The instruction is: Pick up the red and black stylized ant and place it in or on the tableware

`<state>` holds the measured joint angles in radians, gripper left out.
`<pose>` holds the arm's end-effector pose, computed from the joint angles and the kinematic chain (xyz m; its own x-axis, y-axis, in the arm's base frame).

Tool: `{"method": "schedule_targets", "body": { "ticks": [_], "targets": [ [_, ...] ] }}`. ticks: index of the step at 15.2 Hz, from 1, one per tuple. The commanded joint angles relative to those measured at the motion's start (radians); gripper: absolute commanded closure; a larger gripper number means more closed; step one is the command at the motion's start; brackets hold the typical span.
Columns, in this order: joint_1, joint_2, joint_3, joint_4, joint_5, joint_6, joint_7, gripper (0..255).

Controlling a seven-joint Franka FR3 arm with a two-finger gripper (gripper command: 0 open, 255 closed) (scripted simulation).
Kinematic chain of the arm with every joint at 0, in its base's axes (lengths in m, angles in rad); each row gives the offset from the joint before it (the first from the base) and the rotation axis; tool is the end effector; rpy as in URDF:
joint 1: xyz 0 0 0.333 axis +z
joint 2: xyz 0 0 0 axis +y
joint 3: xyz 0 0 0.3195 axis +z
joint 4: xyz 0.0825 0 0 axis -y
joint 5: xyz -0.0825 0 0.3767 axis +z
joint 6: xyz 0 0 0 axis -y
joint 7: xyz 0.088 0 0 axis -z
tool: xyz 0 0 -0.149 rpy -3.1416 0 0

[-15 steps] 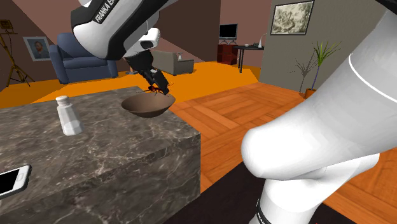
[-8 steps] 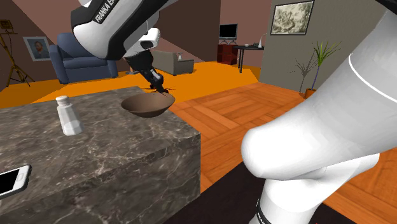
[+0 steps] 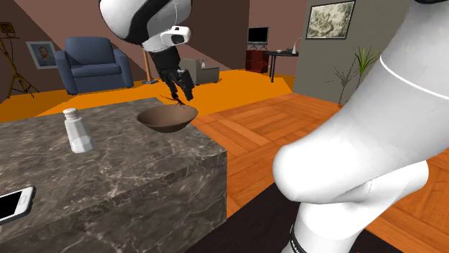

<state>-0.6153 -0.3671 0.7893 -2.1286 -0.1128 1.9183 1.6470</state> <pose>0.4682 0.0940 0.4877 0.0869 -0.9315 0.3532 -0.9907 -0.1181 -0.0677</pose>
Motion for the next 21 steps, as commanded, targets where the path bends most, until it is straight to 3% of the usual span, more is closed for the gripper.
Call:
{"method": "schedule_targets", "body": {
  "ticks": [1,4,11,19,20,21],
  "targets": [
    [0.0,0.128,-0.077,0.105,0.067,-0.059,-0.179,0],
    [-0.024,0.32,-0.118,0.279,0.123,-0.177,-0.344,0],
    [-0.026,0.321,-0.114,0.178,0.122,-0.076,-0.343,0],
    [-0.026,0.321,-0.114,0.178,0.122,-0.076,-0.343,0],
    [-0.026,0.321,-0.114,0.178,0.122,-0.076,-0.343,255],
    [-0.026,0.321,-0.114,0.178,0.122,-0.076,-0.343,255]
  ]
}}
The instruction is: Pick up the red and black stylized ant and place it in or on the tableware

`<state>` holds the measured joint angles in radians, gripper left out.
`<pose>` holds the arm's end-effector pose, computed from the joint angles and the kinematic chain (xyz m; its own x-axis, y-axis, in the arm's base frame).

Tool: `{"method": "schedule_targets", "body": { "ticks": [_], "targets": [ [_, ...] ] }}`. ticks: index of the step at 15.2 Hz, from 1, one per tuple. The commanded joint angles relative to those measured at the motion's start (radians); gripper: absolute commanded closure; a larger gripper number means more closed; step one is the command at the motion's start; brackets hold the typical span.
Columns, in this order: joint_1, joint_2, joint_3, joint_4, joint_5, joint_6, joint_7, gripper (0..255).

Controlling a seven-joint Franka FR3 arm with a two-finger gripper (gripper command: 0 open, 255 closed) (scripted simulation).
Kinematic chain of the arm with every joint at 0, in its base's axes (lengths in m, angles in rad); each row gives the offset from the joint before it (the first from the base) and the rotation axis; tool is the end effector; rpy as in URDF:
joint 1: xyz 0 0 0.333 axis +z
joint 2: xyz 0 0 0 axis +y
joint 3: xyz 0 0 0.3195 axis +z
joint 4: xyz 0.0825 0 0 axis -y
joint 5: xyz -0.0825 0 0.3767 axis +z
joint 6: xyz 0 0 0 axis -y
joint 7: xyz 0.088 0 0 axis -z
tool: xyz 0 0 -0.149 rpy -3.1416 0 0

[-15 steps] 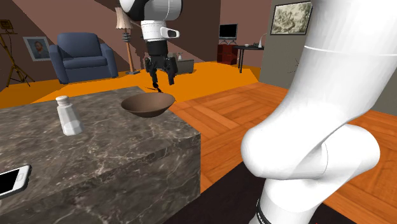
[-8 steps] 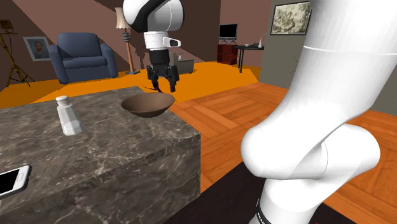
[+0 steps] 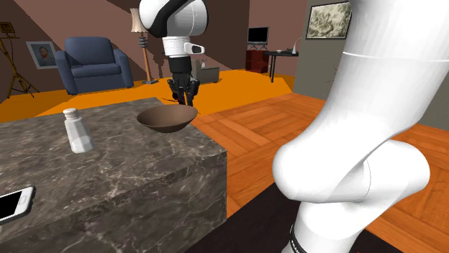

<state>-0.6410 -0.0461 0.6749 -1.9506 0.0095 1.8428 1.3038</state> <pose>0.5300 0.0222 0.4510 0.2921 -0.9564 0.0002 -0.9537 -0.2913 0.0743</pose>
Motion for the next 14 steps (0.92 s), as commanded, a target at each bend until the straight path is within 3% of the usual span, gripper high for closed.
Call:
{"method": "schedule_targets", "body": {
  "ticks": [1,8,14],
  "targets": [
    [0.0,0.0,0.0,0.0,0.0,0.0,0.0,255],
    [0.0,0.0,0.0,0.0,0.0,0.0,0.0,255],
    [-0.002,-0.011,-0.003,0.07,0.007,-0.079,-0.006,255]
  ]
}}
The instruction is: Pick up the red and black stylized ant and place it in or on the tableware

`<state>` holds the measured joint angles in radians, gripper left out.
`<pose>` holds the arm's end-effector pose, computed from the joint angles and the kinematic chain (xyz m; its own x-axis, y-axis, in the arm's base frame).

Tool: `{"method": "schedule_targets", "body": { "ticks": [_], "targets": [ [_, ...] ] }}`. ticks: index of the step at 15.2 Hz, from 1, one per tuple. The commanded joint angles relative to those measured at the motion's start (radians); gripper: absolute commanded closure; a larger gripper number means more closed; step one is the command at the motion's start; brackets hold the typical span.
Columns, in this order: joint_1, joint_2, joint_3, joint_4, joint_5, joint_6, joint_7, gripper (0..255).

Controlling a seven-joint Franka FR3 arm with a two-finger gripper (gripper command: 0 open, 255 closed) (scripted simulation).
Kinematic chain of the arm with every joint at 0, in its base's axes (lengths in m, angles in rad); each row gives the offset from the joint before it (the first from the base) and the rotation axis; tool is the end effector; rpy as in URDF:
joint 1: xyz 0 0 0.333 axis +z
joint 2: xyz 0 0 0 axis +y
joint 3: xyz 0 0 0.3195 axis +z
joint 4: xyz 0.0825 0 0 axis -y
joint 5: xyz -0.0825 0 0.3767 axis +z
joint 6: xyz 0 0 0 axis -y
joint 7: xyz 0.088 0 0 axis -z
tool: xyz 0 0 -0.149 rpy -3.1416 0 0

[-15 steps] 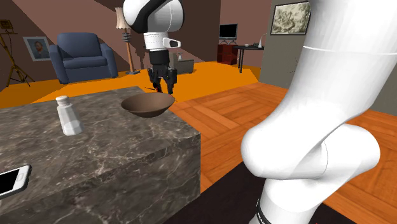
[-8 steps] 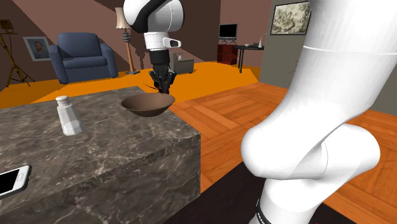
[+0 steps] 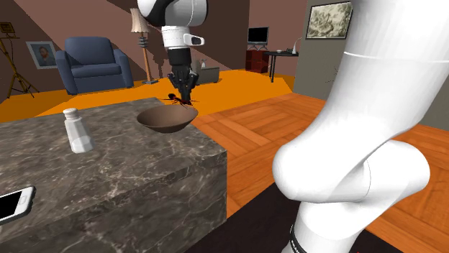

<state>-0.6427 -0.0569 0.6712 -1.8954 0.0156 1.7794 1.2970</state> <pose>0.5298 0.0217 0.4760 0.2922 -0.9564 0.0004 -0.9537 -0.2913 0.0741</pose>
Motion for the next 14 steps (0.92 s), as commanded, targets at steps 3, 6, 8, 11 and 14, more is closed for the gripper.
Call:
{"method": "schedule_targets", "body": {
  "ticks": [3,6,8,11,14],
  "targets": [
    [0.0,-0.003,-0.001,0.054,0.001,-0.056,-0.001,255],
    [-0.001,-0.002,-0.001,0.094,0.001,-0.096,-0.001,255],
    [-0.001,-0.001,-0.001,0.123,0.0,-0.124,-0.001,255],
    [-0.001,0.004,-0.001,0.168,-0.003,-0.165,0.001,255],
    [0.0,0.012,0.001,0.215,-0.008,-0.206,0.004,255]
  ]
}}
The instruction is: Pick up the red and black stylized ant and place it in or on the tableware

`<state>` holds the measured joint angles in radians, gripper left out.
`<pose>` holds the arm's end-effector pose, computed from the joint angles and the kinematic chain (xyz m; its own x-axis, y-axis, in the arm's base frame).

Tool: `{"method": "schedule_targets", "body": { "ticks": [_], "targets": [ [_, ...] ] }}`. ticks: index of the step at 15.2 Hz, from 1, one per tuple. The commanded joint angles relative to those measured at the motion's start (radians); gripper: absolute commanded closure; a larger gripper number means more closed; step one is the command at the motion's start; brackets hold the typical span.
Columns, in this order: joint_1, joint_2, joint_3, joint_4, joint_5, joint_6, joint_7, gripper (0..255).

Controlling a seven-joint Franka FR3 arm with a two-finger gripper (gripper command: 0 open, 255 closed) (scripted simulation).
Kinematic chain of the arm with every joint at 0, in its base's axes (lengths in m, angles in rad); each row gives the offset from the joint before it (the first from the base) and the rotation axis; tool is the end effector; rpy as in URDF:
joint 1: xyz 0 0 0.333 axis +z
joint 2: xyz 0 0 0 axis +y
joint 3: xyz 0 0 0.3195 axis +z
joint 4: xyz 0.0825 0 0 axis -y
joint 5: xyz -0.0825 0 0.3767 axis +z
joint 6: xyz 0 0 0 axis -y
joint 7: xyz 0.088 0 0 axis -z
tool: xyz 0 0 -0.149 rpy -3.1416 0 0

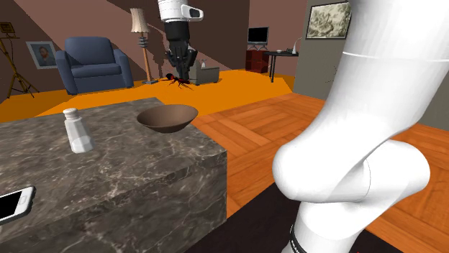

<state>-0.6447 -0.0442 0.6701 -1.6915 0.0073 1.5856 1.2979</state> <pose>0.5306 0.0203 0.5500 0.2922 -0.9564 0.0002 -0.9538 -0.2913 0.0740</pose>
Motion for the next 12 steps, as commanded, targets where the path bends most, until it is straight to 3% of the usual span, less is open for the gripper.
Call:
{"method": "schedule_targets", "body": {
  "ticks": [1,9,12],
  "targets": [
    [0.002,0.003,0.002,0.028,-0.001,-0.027,0.004,255],
    [0.052,-0.194,0.025,-0.139,0.128,-0.014,0.054,255],
    [0.06,-0.215,0.028,-0.181,0.142,0.013,0.057,255]
  ]
}}
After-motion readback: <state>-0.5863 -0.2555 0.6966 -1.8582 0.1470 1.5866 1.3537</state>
